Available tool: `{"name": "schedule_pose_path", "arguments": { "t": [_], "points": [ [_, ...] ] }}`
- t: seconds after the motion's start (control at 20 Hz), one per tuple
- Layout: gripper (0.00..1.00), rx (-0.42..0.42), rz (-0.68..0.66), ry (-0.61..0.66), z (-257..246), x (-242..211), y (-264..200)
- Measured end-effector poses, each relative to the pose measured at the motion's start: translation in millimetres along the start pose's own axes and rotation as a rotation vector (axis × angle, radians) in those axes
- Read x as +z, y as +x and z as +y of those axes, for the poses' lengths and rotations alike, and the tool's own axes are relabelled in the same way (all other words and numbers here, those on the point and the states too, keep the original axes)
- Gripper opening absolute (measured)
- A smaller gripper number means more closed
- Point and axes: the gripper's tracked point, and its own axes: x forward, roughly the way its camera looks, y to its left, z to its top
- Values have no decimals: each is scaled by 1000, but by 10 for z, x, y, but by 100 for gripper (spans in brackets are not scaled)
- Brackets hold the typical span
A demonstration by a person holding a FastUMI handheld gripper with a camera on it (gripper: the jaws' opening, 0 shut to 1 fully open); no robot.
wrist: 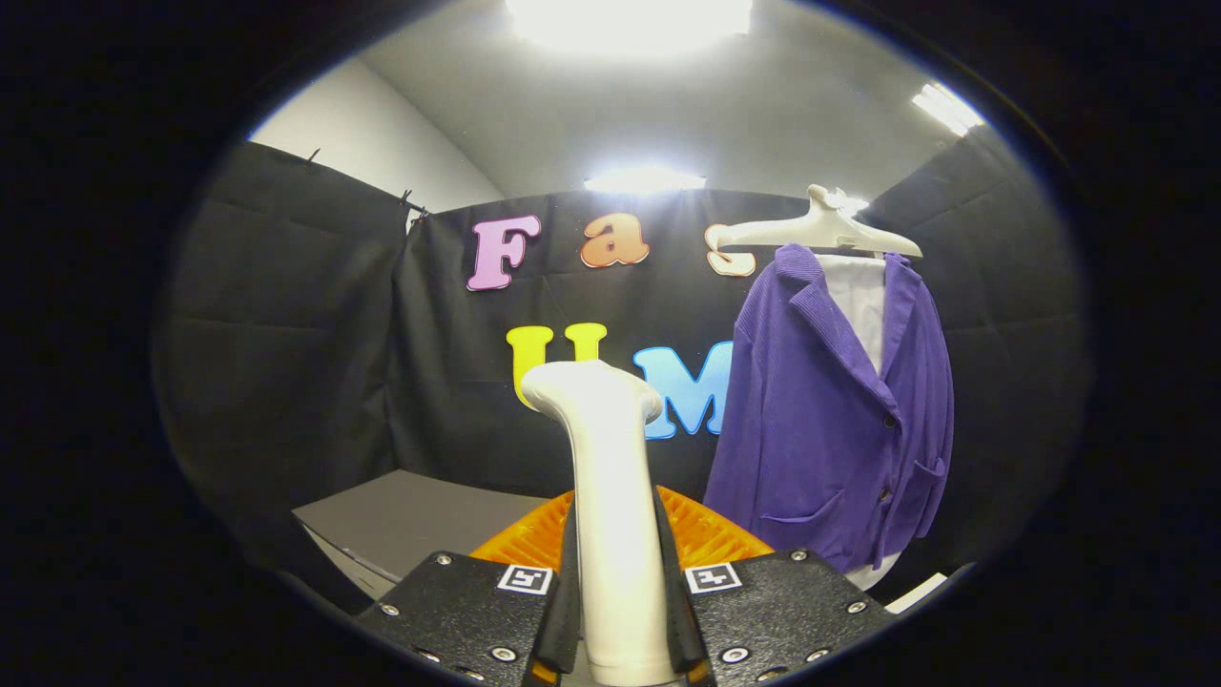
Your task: Iron the clothes twice with a garment steamer, once on the left side and once on the right side.
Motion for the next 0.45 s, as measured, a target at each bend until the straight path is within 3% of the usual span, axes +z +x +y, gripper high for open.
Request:
{"name": "schedule_pose_path", "arguments": {
  "t": [0.45],
  "points": [
    [36, -71, -21, -21, 258, -105, 28]
  ]
}}
